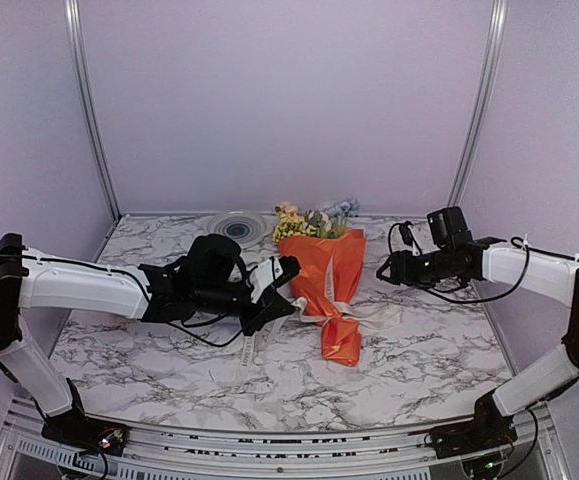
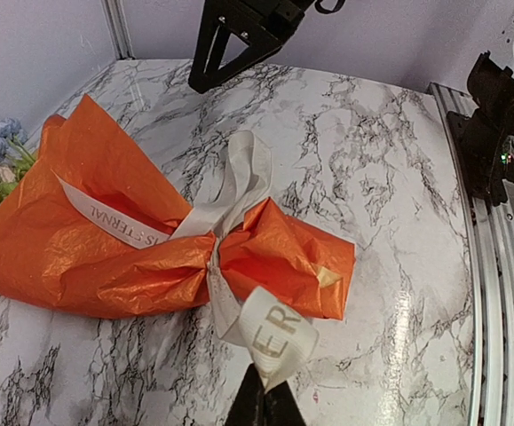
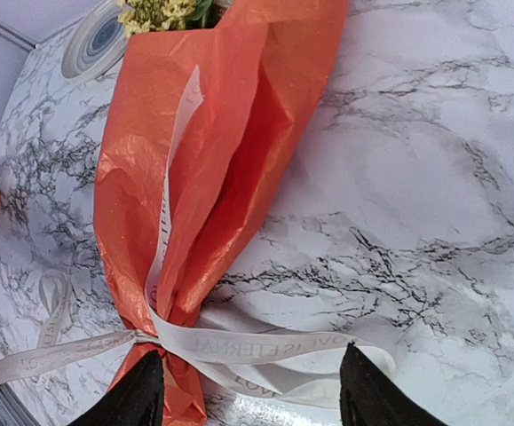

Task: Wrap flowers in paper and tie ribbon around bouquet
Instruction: Tie the ribbon around the folded bouquet.

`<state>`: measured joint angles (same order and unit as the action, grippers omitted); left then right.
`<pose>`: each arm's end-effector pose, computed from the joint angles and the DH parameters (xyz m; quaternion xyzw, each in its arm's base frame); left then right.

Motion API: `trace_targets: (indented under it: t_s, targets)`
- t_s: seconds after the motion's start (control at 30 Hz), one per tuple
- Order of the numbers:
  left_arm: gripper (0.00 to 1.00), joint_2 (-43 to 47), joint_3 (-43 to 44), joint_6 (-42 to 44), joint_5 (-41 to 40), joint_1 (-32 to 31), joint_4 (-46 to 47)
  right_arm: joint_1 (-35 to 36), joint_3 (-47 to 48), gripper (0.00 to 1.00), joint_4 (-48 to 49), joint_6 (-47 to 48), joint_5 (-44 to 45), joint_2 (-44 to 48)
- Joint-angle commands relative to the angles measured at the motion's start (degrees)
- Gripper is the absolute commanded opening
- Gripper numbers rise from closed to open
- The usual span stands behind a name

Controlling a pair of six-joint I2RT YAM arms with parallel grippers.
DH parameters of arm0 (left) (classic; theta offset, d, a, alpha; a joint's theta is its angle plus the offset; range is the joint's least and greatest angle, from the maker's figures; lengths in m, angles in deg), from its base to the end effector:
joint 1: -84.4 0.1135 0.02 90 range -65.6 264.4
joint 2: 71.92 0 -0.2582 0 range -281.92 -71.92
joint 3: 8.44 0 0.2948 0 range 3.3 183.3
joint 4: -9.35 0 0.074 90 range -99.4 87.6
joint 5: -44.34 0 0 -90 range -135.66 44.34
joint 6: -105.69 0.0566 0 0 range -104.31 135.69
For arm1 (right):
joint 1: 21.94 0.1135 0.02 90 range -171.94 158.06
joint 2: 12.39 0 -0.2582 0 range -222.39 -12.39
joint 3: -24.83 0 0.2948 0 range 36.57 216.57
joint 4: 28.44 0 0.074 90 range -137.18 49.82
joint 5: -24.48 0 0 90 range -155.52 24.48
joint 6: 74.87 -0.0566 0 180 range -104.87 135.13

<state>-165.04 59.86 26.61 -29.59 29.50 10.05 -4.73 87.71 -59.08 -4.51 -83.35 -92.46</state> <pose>0.2280 -0.3517 0.1951 0.5153 0.6564 -0.3104 0.4553 0.3225 0.1180 0.1859 -0.0362 0.9228 0.2495 0.2915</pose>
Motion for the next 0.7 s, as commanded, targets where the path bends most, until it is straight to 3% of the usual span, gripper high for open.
trace_targets:
  t_s: [0.0, 0.13, 0.3, 0.4, 0.43, 0.67]
  targets:
    - [0.00, -0.9, 1.0, 0.2, 0.7, -0.4, 1.2, 4.1, 8.2, 0.67, -9.0, 11.6, 4.6, -8.0]
    - [0.00, -1.3, 1.2, 0.0, 0.4, -0.4, 1.2, 7.1, 11.9, 0.67, -9.0, 17.1, 1.9, -12.3]
    - [0.00, -2.8, 2.1, -0.4, 0.4, -0.4, 1.2, 13.1, 14.5, 0.58, -6.8, 20.5, -0.4, -16.2]
    - [0.00, -2.8, 1.9, -0.7, 0.4, -0.5, 1.1, 16.3, 17.9, 0.36, -7.0, 21.6, 3.7, -19.8]
    - [0.00, -2.7, 1.8, -0.8, 0.2, -0.4, 1.0, 16.8, 18.8, 0.33, -7.3, 21.8, 4.8, -20.9]
    - [0.00, -2.5, 1.2, -0.2, -0.5, -0.5, 0.9, 17.0, 23.1, 0.32, -10.5, 22.2, 8.1, -26.0]
